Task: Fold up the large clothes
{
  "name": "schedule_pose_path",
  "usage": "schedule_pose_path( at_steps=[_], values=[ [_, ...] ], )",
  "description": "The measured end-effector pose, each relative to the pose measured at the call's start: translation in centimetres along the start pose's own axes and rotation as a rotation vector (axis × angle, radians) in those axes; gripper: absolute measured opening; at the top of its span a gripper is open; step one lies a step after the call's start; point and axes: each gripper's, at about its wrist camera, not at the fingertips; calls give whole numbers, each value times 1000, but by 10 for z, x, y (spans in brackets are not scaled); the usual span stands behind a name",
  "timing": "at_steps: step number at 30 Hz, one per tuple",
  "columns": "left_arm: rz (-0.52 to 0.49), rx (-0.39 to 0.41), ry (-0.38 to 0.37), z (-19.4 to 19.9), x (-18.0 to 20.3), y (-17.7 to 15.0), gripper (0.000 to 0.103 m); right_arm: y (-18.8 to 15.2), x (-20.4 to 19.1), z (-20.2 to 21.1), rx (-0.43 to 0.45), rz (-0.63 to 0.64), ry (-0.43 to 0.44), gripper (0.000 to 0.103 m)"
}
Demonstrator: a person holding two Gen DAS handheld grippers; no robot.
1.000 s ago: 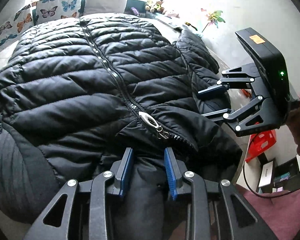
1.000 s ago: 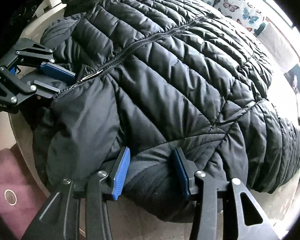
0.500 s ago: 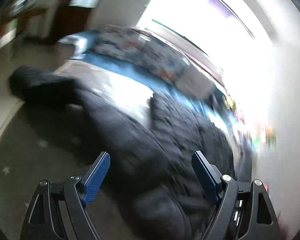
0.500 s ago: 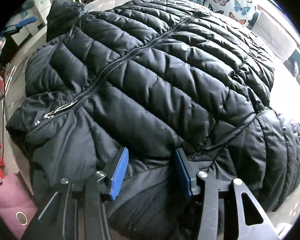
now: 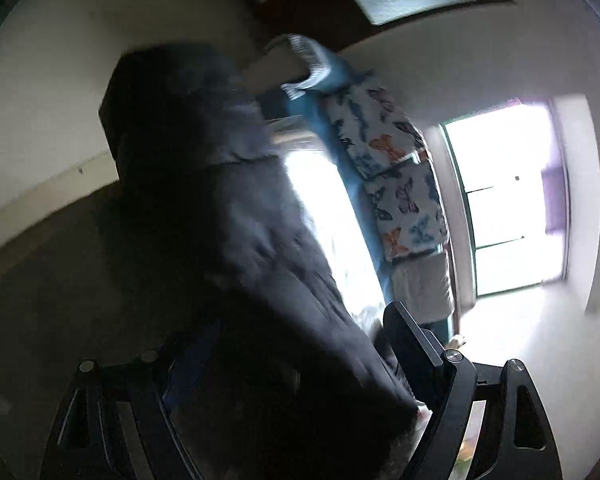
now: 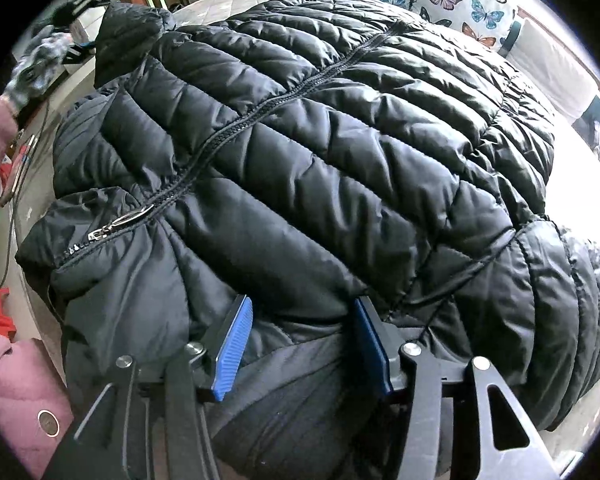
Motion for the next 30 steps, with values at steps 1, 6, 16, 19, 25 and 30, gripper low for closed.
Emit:
schedule_pose_path(
  at_steps=[1, 6, 16, 19, 25, 30],
  values=[
    [34, 11, -9, -5, -9, 8, 86, 0, 1, -1, 1, -3, 1, 58],
    [33, 35, -17, -20, -21, 33, 35, 1, 1, 0, 8, -12, -4, 59],
    [-351, 29, -205, -13, 160, 30, 15, -1, 0, 1, 20, -26, -11, 60],
    [-505, -38, -274, -15, 223, -11, 15, -1, 2, 4, 26, -46, -3, 60],
    [-766, -214, -338, -25, 298, -128, 15, -4, 12, 20, 83, -104, 7, 60],
    [-931, -392, -326, -31, 303, -274, 15, -16, 26, 34, 136, -175, 25, 60]
  ],
)
Point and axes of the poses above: each gripper's, at about its wrist camera, not at the fingertips, and z roughly against the way its jaws point, x to its right, y to its top, and after that the axes turned 14 degrees about -y, right-handed
